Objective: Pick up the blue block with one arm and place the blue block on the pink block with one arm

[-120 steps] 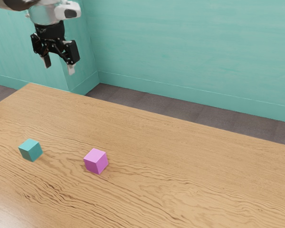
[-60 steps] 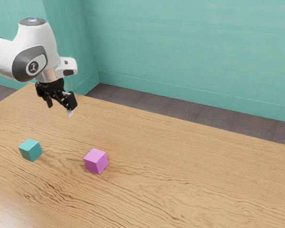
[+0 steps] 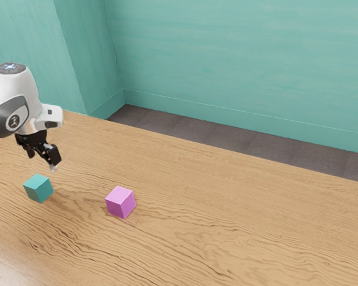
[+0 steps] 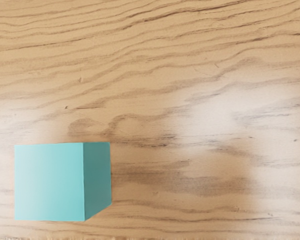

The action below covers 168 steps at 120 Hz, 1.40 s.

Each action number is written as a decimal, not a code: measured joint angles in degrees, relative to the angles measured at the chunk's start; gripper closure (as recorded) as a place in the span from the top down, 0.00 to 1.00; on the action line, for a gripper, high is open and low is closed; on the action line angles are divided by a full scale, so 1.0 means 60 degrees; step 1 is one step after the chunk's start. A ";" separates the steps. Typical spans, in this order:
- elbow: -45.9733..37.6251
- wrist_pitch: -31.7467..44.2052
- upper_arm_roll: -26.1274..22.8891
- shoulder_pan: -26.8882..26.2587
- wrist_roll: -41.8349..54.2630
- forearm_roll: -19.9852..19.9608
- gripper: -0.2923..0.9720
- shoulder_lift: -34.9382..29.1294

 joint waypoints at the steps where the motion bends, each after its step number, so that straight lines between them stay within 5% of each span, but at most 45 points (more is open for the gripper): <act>1: -0.0018 0.0029 0.0039 0.0000 0.0020 0.0010 0.77 0.0008; 46: -0.0092 0.0710 0.1356 0.0073 0.0973 -0.0351 0.77 0.0692; 168: 0.0939 0.1304 0.1272 0.0859 0.2445 -0.1625 0.77 0.2746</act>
